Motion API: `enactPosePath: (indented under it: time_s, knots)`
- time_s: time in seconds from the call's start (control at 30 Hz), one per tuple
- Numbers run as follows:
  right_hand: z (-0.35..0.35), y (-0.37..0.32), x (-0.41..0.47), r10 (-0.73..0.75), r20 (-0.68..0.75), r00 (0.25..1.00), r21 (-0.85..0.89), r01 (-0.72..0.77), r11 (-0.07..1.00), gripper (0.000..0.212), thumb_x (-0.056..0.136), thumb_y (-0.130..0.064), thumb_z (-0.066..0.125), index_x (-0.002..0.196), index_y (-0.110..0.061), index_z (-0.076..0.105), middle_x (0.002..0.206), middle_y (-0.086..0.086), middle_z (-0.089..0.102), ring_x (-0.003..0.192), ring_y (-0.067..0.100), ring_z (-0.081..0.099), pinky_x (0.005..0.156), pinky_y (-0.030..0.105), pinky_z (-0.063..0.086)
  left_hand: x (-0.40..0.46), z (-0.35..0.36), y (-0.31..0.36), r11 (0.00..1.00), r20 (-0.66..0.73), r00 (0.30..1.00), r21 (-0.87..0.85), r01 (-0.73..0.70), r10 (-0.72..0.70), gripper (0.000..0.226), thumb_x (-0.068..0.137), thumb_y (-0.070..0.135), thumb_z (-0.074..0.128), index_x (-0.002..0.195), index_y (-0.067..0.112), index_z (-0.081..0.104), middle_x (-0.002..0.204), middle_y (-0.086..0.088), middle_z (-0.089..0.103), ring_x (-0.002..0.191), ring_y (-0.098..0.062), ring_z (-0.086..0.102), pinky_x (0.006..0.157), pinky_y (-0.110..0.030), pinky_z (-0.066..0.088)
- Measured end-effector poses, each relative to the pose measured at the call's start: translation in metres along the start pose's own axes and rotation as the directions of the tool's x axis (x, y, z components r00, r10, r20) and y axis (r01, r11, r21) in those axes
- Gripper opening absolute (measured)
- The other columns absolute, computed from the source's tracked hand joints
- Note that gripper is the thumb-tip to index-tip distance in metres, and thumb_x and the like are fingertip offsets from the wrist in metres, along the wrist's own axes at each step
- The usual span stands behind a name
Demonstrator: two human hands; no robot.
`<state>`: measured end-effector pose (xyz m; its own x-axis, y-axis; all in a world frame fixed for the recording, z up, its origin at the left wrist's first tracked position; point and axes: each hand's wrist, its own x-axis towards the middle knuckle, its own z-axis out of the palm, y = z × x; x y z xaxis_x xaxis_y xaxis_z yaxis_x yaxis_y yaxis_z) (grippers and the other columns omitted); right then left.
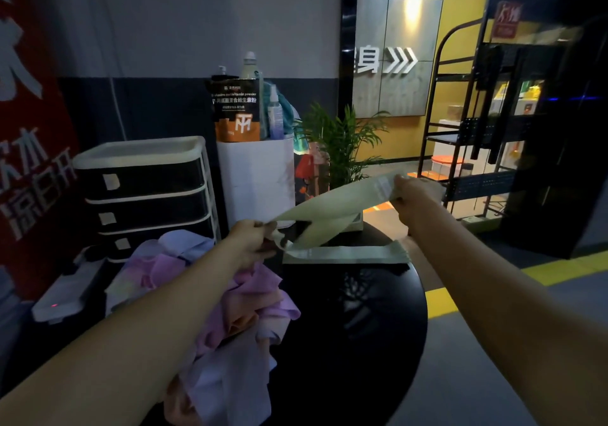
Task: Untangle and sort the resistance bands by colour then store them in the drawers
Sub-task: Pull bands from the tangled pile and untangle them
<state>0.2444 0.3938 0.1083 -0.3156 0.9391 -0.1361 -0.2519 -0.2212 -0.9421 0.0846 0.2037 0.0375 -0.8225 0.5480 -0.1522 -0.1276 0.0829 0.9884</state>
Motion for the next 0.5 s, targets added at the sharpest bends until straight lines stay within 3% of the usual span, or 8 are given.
enactPosePath:
  time_s: [0.1,0.17,0.2,0.27,0.33,0.4,0.5]
  knots:
    - [-0.005,0.021,0.018,0.038,-0.010,0.999,-0.001,-0.038,0.999,0.021,0.086,-0.012,0.065,0.071,-0.015,0.051,0.108,0.012,0.064,0.095,0.029,0.061,0.083,0.041,0.055,0.001,0.001,0.006,0.973,0.056,0.998,-0.228,0.025,-0.013,0.010,0.094,0.004,0.050,0.086,0.007,0.055,0.071,-0.006,0.065,0.073,-0.019,0.059,0.067,-0.035,0.054]
    - [-0.005,0.029,0.024,0.069,-0.034,0.997,-0.039,-0.070,0.997,0.007,0.086,-0.012,0.065,0.082,-0.008,0.061,0.104,0.012,0.064,0.092,0.028,0.061,0.086,0.041,0.054,0.002,0.002,0.006,0.962,0.070,0.998,-0.270,0.026,-0.007,0.011,0.095,0.005,0.048,0.088,0.009,0.055,0.073,-0.004,0.065,0.074,-0.017,0.059,0.068,-0.031,0.051]
    - [-0.005,0.032,0.027,0.075,-0.041,0.996,-0.040,-0.077,0.996,0.011,0.088,-0.012,0.063,0.096,-0.004,0.063,0.100,0.011,0.062,0.092,0.028,0.060,0.083,0.037,0.055,0.001,0.002,0.005,0.966,0.081,0.997,-0.256,0.020,0.000,0.013,0.096,0.008,0.047,0.087,0.010,0.056,0.076,-0.004,0.064,0.073,-0.016,0.058,0.068,-0.029,0.049]
    - [-0.009,0.036,0.030,0.084,-0.015,0.996,-0.057,-0.084,0.995,0.024,0.092,-0.013,0.057,0.113,-0.001,0.058,0.094,0.009,0.056,0.095,0.025,0.061,0.066,0.026,0.055,-0.001,-0.001,0.003,0.986,0.111,0.994,-0.168,-0.004,0.023,0.015,0.093,0.010,0.052,0.080,0.011,0.059,0.072,-0.003,0.061,0.061,-0.011,0.058,0.059,-0.024,0.048]
    - [-0.015,0.039,0.033,0.082,-0.031,0.996,-0.057,-0.084,0.995,0.008,0.090,-0.011,0.059,0.094,-0.005,0.060,0.090,0.010,0.058,0.095,0.025,0.063,0.066,0.026,0.055,0.001,-0.008,0.003,0.998,0.133,0.990,-0.030,-0.051,0.055,0.016,0.088,0.011,0.059,0.072,0.012,0.060,0.060,-0.003,0.053,0.042,-0.007,0.047,0.044,-0.018,0.037]
    - [-0.021,0.040,0.035,0.069,-0.085,0.994,-0.063,-0.075,0.995,0.007,0.088,-0.009,0.062,0.085,-0.004,0.059,0.088,0.013,0.060,0.094,0.026,0.062,0.076,0.032,0.055,0.004,-0.012,0.003,0.988,0.167,0.984,0.130,-0.087,0.064,0.015,0.086,0.015,0.062,0.072,0.013,0.063,0.059,-0.001,0.056,0.047,-0.009,0.050,0.051,-0.019,0.038]
    - [-0.024,0.039,0.035,0.004,-0.060,0.998,-0.099,-0.010,0.995,0.023,0.090,-0.010,0.060,0.111,-0.003,0.060,0.098,0.013,0.058,0.097,0.027,0.060,0.086,0.037,0.055,0.008,-0.011,0.005,0.952,0.185,0.978,0.267,-0.147,0.099,0.012,0.087,0.025,0.063,0.083,0.015,0.069,0.083,-0.002,0.067,0.077,-0.016,0.059,0.077,-0.028,0.046]
